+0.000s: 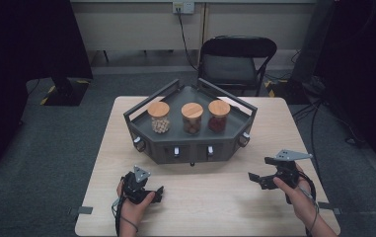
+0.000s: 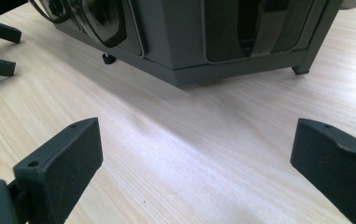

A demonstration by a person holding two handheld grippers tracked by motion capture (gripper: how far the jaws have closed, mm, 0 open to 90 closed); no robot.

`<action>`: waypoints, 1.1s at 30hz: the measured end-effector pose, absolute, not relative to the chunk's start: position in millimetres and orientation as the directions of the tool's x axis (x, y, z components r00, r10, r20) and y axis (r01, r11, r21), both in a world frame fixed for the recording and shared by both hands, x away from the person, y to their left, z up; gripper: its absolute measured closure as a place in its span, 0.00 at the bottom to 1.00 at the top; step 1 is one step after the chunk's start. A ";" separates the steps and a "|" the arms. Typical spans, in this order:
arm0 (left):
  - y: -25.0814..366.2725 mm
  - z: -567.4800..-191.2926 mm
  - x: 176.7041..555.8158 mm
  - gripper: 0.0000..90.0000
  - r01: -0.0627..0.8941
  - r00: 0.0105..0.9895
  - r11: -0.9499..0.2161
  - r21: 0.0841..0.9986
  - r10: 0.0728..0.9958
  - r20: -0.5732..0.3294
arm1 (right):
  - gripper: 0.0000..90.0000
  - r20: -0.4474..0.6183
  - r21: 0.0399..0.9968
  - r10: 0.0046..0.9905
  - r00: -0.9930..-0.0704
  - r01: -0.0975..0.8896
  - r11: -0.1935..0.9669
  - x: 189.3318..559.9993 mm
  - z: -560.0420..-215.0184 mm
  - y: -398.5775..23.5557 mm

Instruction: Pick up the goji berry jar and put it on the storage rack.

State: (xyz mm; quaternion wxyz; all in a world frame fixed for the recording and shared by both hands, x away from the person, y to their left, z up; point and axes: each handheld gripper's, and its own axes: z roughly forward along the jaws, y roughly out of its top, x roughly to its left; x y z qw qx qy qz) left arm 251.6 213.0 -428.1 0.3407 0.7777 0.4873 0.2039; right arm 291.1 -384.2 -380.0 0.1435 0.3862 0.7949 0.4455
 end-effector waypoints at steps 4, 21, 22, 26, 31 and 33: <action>213.0 -428.1 251.6 0.00 0.619 0.442 -0.293 0.728 0.897 -0.015 | 0.01 0.121 0.816 0.745 -0.656 0.493 0.301 289.1 -383.8 -388.5; 213.0 -428.1 251.6 0.00 0.619 0.442 -0.293 0.729 0.897 -0.015 | 0.01 0.137 0.808 0.750 -0.648 0.511 0.294 284.6 -396.5 -400.0; 213.0 -428.1 251.6 0.00 0.619 0.442 -0.293 0.729 0.897 -0.015 | 0.01 0.142 0.805 0.749 -0.647 0.515 0.293 284.7 -397.0 -400.4; 213.0 -428.1 251.6 0.00 0.619 0.442 -0.293 0.729 0.897 -0.014 | 0.01 0.138 0.804 0.750 -0.647 0.515 0.297 283.2 -400.3 -401.9; 213.0 -428.1 251.6 0.00 0.619 0.442 -0.293 0.729 0.897 -0.015 | 0.02 0.142 0.797 0.754 -0.641 0.526 0.298 280.9 -406.1 -405.0; 213.0 -428.0 251.6 0.00 0.619 0.442 -0.293 0.728 0.897 -0.015 | 0.02 0.139 0.793 0.756 -0.640 0.529 0.302 279.1 -409.4 -406.8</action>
